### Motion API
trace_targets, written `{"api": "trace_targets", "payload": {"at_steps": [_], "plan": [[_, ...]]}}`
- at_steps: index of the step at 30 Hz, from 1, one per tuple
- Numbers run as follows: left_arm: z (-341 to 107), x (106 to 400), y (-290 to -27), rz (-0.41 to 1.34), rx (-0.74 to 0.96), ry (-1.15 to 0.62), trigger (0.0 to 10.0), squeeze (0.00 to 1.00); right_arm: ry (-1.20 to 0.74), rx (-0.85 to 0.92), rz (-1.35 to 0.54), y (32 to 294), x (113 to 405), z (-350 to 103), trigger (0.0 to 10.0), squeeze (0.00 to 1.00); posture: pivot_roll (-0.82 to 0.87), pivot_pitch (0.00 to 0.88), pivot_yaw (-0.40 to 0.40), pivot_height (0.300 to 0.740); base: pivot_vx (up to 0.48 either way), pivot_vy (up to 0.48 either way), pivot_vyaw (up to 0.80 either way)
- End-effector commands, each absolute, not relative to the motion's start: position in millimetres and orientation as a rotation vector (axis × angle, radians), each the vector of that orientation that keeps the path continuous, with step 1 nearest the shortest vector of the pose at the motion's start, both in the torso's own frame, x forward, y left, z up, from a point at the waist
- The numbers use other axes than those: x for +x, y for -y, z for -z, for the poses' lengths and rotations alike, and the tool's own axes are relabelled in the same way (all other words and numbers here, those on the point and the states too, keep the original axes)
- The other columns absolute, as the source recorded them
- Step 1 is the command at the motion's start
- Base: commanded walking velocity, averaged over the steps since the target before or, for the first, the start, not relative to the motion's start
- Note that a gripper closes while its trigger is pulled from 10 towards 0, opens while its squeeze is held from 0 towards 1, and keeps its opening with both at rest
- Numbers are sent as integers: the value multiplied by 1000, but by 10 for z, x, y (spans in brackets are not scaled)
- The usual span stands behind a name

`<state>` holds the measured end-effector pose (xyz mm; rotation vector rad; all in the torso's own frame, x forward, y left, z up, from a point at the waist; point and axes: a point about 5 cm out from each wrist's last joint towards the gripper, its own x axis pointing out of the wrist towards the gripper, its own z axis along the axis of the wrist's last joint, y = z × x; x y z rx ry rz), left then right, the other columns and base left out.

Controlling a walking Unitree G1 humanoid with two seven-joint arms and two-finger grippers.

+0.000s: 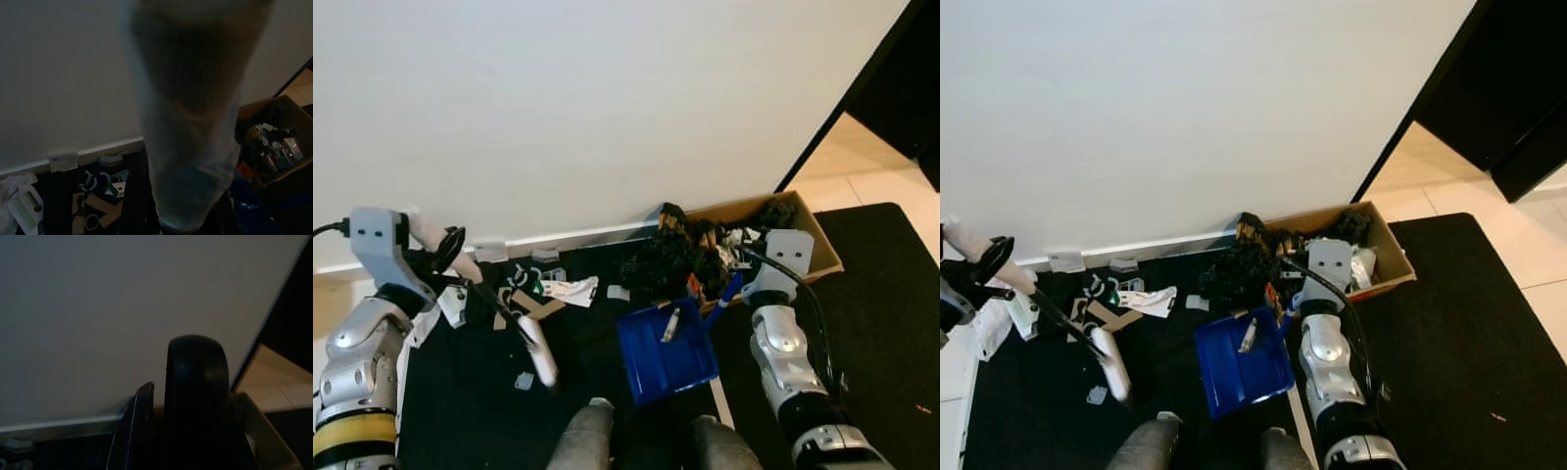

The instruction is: Sweep floor

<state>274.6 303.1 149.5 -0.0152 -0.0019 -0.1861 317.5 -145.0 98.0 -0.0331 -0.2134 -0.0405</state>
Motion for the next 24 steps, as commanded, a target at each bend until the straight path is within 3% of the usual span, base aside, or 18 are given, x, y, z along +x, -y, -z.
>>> {"api": "trace_targets", "payload": {"at_steps": [1,12,16,24], "plan": [[-1628,2730,-3045,185,10,50,10000,0,275,-29,-10,1443,3155,-1125,10000,0,215,238,-42,740,0,0,0],[-1738,2671,-3192,164,112,58,10000,0,328,-24,-103,1335,3136,-1316,10000,0,221,229,-48,740,0,0,0],[-1671,2651,-3258,97,129,-14,10000,0,299,-16,-107,1284,3160,-1262,10000,0,227,223,-45,740,0,0,0],[-1621,2585,-3364,147,253,-39,10000,0,184,52,-121,1149,3173,-1076,10000,0,239,228,-40,740,0,0,0]]}}
